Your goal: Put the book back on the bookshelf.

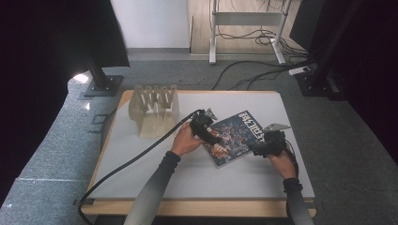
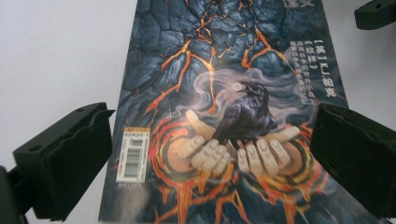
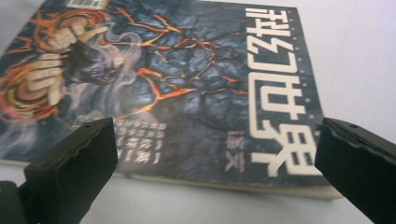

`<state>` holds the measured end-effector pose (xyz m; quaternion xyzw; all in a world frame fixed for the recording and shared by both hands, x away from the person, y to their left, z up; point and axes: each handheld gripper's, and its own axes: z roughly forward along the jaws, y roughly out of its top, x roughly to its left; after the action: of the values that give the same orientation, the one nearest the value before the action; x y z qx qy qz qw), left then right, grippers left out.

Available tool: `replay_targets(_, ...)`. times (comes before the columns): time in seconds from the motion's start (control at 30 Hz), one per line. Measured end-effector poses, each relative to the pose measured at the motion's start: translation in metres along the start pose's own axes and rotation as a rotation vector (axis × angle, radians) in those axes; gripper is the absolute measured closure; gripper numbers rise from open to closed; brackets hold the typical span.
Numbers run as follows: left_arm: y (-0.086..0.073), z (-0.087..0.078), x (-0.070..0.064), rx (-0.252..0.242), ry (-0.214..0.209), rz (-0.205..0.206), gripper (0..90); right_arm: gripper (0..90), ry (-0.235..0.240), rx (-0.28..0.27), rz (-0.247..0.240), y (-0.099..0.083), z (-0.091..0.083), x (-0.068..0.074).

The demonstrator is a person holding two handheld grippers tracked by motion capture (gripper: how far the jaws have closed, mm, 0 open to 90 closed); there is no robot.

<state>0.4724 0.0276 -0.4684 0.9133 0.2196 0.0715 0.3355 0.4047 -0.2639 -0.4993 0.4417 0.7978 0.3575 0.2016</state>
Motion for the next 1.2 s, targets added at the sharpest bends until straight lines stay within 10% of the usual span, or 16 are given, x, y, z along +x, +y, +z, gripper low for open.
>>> replay_targets(0.4, -0.017, 0.033, 0.026, 0.041, 0.039, -0.021, 0.0, 0.0, 0.004, 0.03, 0.0, 0.003, 0.025, -0.026)
replay_targets(0.67, -0.027, 0.046, 0.038, 0.026, -0.031, -0.089, 0.0, 0.0, 0.021, 0.059, 0.026, -0.002, 0.036, -0.038)
replay_targets(1.2, -0.043, 0.037, 0.015, -0.002, -0.029, -0.079, 0.0, 0.0, 0.078, 0.062, 0.057, -0.012, 0.035, -0.029)
